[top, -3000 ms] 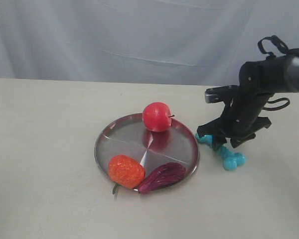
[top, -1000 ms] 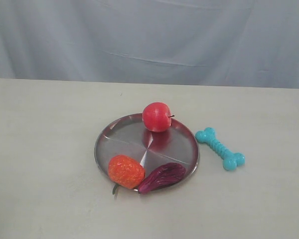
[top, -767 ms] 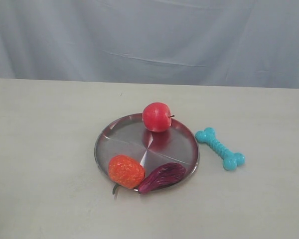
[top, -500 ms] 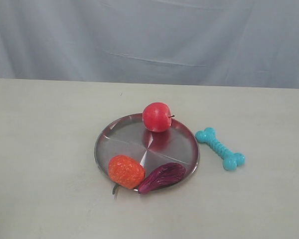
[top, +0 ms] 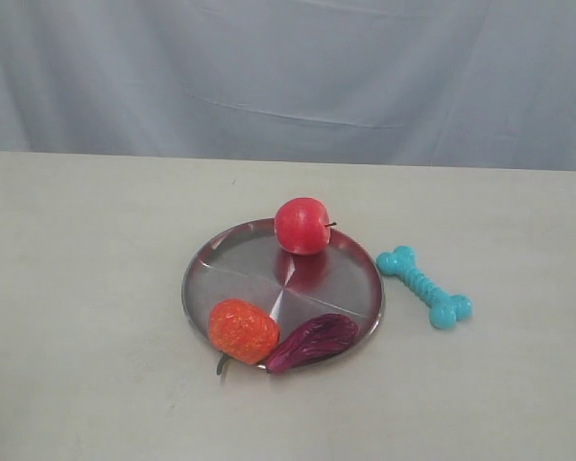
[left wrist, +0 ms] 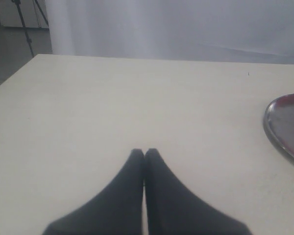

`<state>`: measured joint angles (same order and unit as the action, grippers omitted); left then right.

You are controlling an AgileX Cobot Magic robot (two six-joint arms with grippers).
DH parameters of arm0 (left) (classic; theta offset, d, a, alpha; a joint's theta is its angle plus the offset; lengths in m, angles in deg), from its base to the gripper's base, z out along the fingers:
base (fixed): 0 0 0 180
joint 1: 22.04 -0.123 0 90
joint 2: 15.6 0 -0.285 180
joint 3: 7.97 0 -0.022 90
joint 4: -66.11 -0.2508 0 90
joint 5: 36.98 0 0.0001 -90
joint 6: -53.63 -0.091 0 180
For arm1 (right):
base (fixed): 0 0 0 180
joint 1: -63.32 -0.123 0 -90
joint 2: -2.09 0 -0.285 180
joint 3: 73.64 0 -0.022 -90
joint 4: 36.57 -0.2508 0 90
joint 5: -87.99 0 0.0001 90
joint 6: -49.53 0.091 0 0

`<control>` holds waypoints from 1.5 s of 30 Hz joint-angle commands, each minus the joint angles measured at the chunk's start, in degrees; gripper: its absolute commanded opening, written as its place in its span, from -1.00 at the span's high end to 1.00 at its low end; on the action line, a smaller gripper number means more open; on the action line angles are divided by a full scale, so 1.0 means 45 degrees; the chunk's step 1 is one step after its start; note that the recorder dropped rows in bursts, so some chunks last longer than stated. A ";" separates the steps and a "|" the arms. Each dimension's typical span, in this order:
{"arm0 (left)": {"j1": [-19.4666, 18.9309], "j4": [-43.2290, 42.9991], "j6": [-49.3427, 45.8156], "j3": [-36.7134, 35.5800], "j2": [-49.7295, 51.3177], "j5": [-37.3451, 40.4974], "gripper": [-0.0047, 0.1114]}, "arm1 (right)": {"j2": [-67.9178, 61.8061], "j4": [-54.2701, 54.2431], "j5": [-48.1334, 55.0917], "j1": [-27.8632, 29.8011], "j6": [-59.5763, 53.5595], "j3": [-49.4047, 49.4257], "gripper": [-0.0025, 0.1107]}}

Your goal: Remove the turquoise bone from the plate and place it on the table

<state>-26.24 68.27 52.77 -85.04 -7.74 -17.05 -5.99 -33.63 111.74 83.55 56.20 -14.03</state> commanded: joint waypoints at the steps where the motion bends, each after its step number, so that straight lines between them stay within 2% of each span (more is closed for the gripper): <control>1: -0.0057 -0.0054 0.0053 -0.0032 -0.0017 -0.0068 0.92 | 0.0066 -0.0002 -0.0998 0.0032 -0.0099 0.1315 0.96; 9: -0.0057 -0.0054 0.0053 -0.0032 -0.0017 -0.0068 0.92 | 0.0066 -0.0013 -0.1630 0.0032 -0.0070 0.2486 0.96; 15: -0.0057 -0.0054 0.0053 -0.0032 -0.0017 -0.0068 0.92 | 0.0066 0.0031 -0.1649 -0.0561 -0.0160 0.3881 0.96; 19: -0.0057 -0.0054 0.0053 -0.0032 -0.0017 -0.0068 0.92 | 0.0066 0.0031 -0.0851 -0.0536 -0.0160 0.3912 0.96; 45: -0.0057 -0.0021 0.0053 -0.0032 -0.0017 -0.0068 0.92 | 0.0066 0.0031 -0.0902 -0.0375 -0.0087 0.3912 0.96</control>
<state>-26.24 68.27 52.77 -85.04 -7.74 -17.05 -5.99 -33.86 108.13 81.52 55.78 3.37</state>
